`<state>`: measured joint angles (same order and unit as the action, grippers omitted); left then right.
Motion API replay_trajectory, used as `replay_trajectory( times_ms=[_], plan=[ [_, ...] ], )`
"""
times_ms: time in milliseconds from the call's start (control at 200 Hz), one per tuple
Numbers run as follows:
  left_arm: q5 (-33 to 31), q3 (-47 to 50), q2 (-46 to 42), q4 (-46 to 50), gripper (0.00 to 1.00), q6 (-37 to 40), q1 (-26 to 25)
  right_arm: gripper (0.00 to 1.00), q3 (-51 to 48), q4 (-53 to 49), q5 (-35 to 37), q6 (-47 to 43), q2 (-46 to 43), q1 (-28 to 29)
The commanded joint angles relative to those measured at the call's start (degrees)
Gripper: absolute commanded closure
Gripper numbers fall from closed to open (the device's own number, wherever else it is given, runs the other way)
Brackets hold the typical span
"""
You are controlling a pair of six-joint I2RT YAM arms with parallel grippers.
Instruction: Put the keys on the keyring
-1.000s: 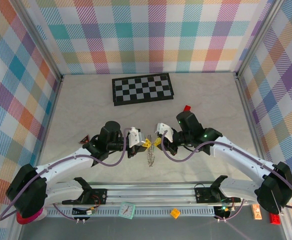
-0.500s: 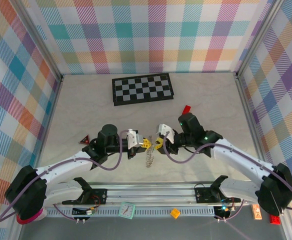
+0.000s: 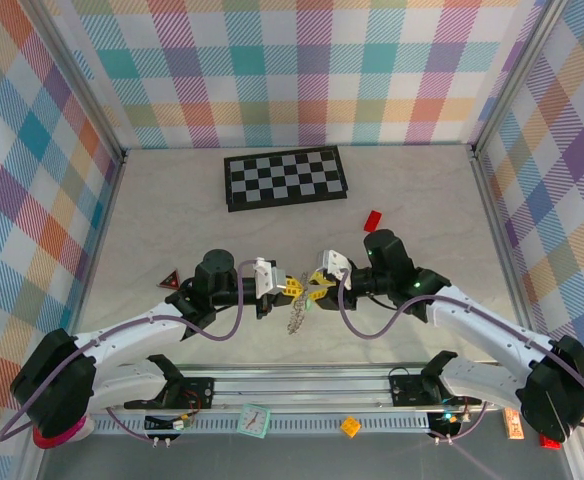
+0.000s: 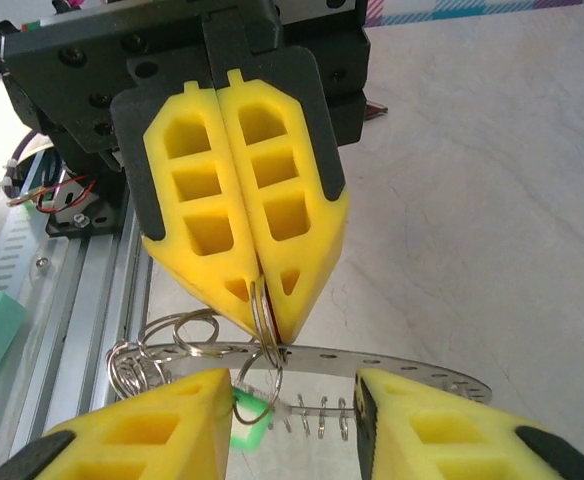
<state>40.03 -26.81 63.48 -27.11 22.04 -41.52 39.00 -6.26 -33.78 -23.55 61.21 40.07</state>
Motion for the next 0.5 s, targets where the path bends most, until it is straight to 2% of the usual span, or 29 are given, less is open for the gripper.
replay_trajectory(
  times_ms=[0,315,445,470,495],
  plan=[
    [2.2,0.2,-0.5,-4.0,1.00,-0.5,-0.4,0.67,1.9,2.3,-3.3,0.4,0.5,-0.3],
    [2.9,0.6,-0.6,-6.7,1.00,-2.6,-0.5,0.84,2.5,4.6,-4.9,1.8,2.4,-0.3],
    [2.2,0.6,-0.5,-6.7,1.00,-3.3,-0.5,1.00,3.2,4.3,-5.9,1.1,2.9,-0.2],
    [1.7,0.6,-0.7,-6.4,1.00,-3.4,-0.5,1.00,3.4,3.7,-5.9,0.5,2.8,-0.2],
    [1.0,0.5,-1.0,-5.8,0.96,-3.4,-0.5,1.00,3.7,2.7,-5.5,0.0,2.6,-0.2]
  ],
)
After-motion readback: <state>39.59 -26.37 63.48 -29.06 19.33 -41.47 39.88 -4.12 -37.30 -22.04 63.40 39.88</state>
